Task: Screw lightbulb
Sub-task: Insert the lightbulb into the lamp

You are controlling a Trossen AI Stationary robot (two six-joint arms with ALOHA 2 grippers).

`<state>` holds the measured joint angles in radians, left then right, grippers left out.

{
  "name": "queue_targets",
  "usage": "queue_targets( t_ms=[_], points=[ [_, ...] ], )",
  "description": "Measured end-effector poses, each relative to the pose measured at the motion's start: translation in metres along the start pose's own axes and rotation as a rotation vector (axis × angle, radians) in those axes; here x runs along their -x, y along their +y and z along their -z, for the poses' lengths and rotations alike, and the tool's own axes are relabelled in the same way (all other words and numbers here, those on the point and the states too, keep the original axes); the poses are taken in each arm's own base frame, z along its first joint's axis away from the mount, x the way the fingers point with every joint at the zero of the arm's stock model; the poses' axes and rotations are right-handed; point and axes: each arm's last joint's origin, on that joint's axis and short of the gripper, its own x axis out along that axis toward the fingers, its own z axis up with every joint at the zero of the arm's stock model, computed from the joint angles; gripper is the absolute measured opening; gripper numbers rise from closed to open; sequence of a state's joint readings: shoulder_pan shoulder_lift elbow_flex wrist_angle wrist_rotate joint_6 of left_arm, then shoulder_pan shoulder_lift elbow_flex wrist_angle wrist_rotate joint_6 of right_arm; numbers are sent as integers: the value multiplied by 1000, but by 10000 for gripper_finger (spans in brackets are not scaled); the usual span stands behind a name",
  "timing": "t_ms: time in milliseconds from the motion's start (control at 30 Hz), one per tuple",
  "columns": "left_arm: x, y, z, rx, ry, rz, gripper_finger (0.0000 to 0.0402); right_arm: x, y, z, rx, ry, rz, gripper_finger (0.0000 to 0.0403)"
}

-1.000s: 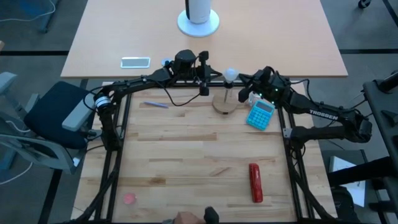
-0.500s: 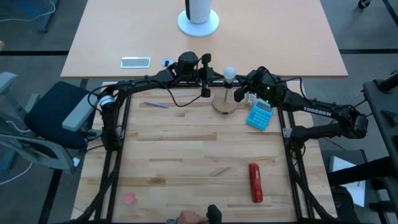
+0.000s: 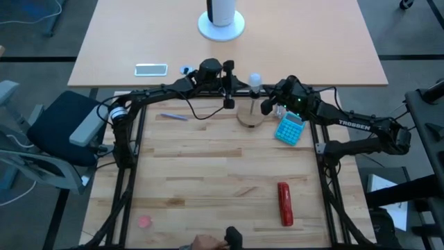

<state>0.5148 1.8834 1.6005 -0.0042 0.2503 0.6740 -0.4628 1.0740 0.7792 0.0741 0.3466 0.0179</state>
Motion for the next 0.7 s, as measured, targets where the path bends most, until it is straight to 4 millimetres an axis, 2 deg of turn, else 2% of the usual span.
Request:
queue_targets(
  t_ms=[200, 367, 700],
  points=[
    [8, 11, 6, 5, 78, -72, 0, -2, -11, -6, 32, -25, 62, 2],
    [2, 15, 8, 19, 8, -99, 0, -7, -18, -16, 39, -45, 25, 2],
    [-4, 10, 8, 18, -69, -11, 0, -9, -12, -20, 45, -45, -53, 2]
  ],
)
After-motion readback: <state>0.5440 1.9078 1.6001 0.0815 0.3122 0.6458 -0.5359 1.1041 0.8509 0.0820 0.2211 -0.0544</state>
